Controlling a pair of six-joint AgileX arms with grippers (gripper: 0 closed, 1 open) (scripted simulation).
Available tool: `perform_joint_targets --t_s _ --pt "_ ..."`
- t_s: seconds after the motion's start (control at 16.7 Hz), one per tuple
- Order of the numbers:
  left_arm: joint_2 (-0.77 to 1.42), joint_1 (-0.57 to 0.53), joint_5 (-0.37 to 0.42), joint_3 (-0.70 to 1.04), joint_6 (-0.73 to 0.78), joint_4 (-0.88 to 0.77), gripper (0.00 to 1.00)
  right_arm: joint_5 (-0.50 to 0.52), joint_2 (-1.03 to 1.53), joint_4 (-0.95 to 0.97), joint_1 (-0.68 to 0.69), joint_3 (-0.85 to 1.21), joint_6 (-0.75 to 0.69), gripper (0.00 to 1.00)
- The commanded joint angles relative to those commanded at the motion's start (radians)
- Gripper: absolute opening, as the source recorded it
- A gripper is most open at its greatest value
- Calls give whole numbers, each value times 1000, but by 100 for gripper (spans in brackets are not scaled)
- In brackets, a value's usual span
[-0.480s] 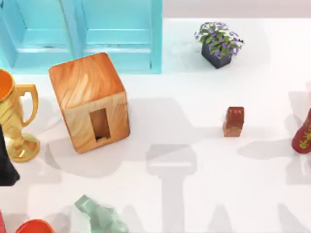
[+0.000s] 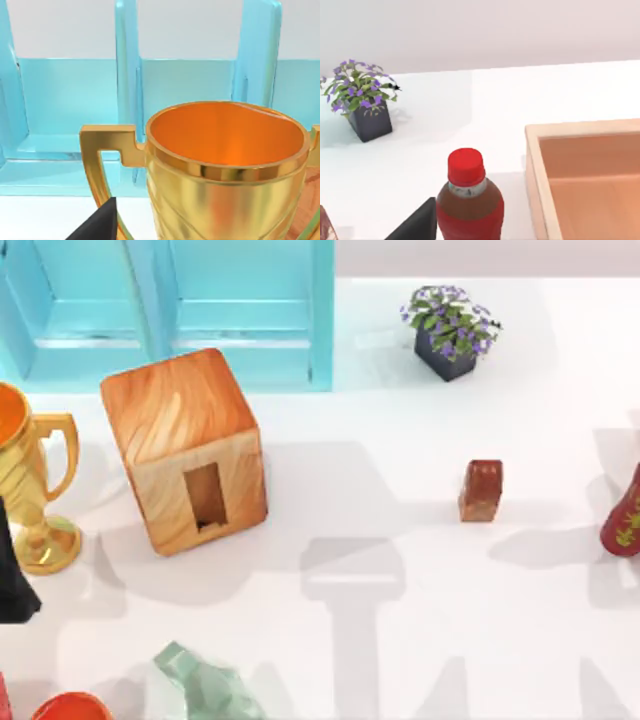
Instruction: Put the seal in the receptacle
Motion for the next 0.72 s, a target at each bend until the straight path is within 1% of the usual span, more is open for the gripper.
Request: perform_joint_targets --t_s 0.18,0.36,0.72 --pt "0 0 0 0 0 0 100 -1 238 -185 -6 219 49 100" --pt "0 0 0 0 0 0 100 -2 546 -389 6 492 98 100" --pt "0 0 0 0 0 0 100 -1 1126 -757 103 1025 183 100"
